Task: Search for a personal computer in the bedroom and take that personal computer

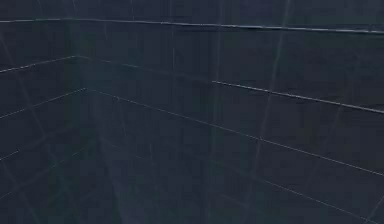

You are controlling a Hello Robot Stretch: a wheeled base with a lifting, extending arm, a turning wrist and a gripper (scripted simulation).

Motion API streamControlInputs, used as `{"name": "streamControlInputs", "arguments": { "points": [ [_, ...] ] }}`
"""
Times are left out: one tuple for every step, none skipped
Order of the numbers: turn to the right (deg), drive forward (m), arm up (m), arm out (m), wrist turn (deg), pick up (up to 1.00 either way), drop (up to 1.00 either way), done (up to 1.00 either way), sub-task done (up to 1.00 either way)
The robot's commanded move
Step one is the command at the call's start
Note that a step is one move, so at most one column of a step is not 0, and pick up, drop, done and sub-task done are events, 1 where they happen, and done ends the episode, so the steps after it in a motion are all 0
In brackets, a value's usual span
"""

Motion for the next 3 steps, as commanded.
{"name": "streamControlInputs", "arguments": {
  "points": [
    [45.0,0.00,0.00,0.00,0.0,0.00,0.00,0.00,0.00],
    [45.0,0.00,0.00,0.00,0.0,0.00,0.00,0.00,0.00],
    [45.0,0.00,0.00,0.00,0.0,0.00,0.00,0.00,0.00]
  ]
}}
